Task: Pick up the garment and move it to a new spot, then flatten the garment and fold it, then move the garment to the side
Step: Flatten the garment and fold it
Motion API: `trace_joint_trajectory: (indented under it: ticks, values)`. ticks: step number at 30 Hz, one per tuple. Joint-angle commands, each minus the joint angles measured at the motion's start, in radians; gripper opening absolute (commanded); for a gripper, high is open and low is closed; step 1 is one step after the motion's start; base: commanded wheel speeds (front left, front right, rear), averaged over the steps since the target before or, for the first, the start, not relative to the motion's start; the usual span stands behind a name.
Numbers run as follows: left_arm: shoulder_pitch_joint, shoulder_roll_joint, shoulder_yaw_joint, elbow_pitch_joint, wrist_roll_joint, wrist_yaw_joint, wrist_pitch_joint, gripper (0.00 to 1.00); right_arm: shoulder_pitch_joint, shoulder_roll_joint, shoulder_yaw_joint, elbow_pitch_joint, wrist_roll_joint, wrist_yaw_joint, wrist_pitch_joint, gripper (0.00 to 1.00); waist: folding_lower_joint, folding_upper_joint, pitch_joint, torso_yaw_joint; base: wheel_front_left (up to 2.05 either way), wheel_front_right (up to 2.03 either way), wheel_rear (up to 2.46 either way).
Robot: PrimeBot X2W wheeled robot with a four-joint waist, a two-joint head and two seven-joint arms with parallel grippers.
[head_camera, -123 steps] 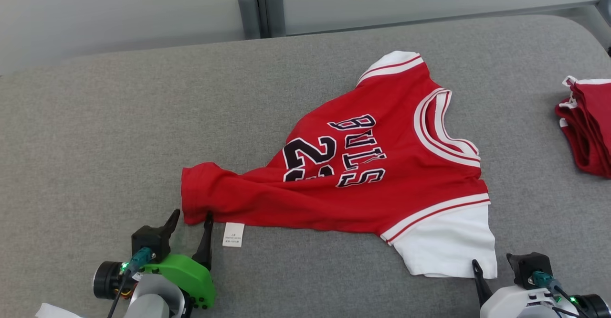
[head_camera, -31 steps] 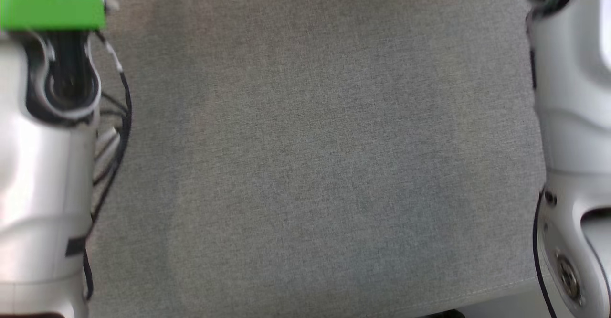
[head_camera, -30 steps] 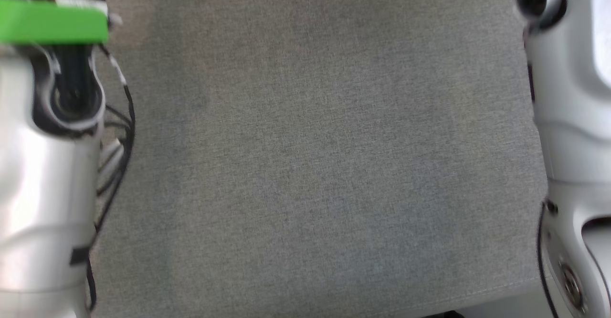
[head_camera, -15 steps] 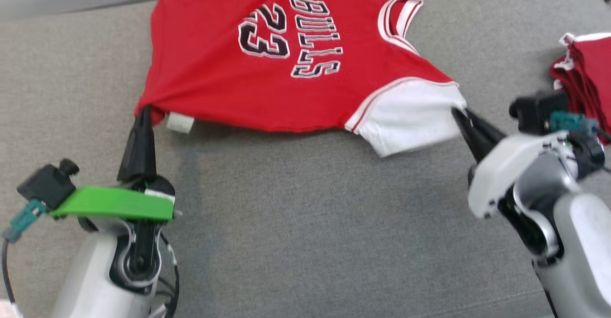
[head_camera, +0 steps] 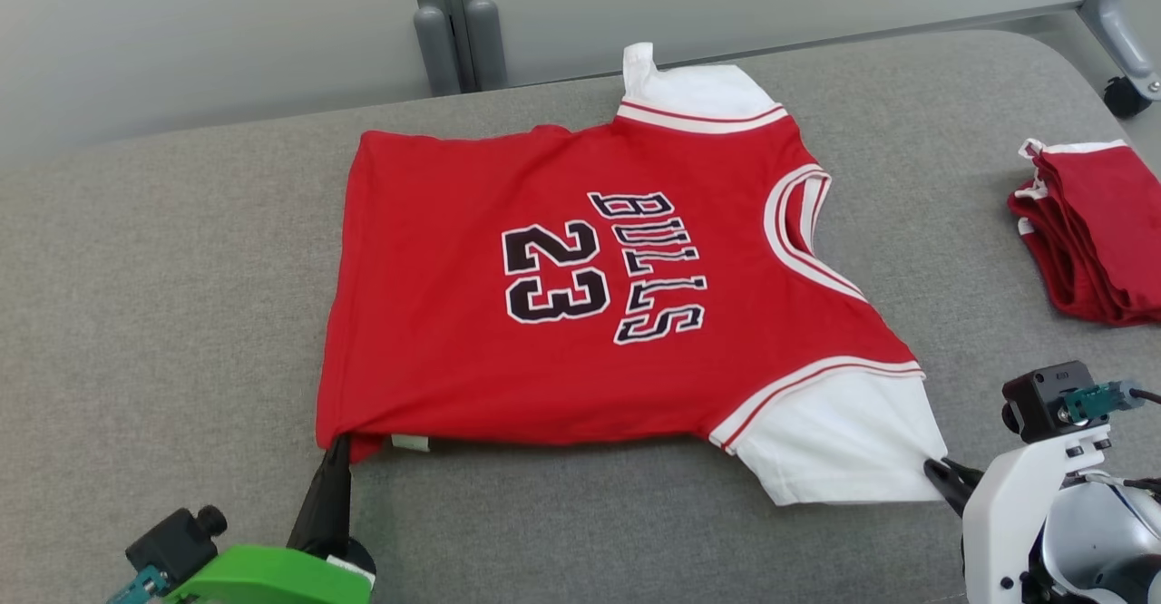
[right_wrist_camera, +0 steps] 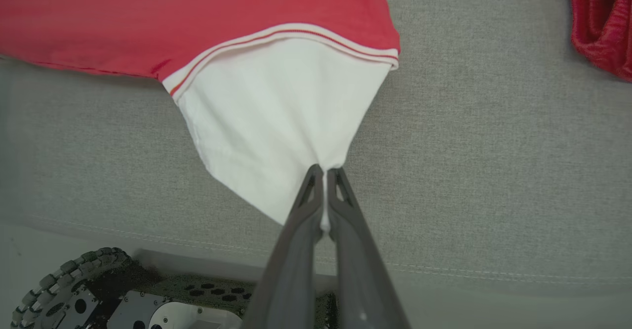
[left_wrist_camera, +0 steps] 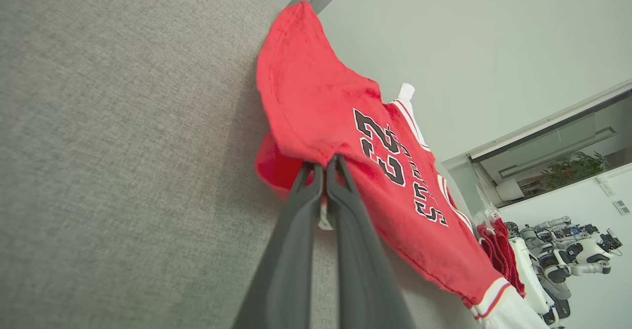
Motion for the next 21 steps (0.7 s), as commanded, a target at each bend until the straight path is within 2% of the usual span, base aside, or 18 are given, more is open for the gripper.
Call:
trace_joint_trajectory:
  ticks: [1,6,14,17,21]
  values:
    - [0.032,0.011,-0.002,0.003,-0.019,-0.004,0.004,0.0,0.023,0.003,-0.009,-0.012,0.005,-0.001,0.018,0.0,0.0001,-0.0001,-0.028,0.011,0.0,0.0,0.0]
    - [0.106,0.034,-0.023,0.022,-0.044,-0.002,0.042,0.0,0.081,0.017,-0.026,-0.009,-0.014,-0.001,0.056,0.0,0.0001,-0.0001,-0.051,0.024,0.0,0.0,0.0]
    - [0.164,0.062,-0.075,0.031,-0.044,0.028,0.137,0.0,0.143,0.025,-0.09,0.032,-0.081,-0.001,0.07,0.0,0.0001,-0.0001,-0.062,0.06,0.0,0.0,0.0]
    - [0.166,0.07,-0.085,0.025,-0.041,0.038,0.158,0.0,0.163,0.027,-0.078,0.023,-0.058,-0.001,0.103,0.0,0.0001,-0.0001,-0.062,0.074,0.0,0.0,0.0]
    - [0.137,0.069,-0.084,-0.001,-0.042,0.037,0.165,0.0,0.121,0.039,-0.082,0.0,-0.05,-0.001,0.061,0.0,0.0001,-0.0001,-0.059,0.087,0.0,0.0,0.0]
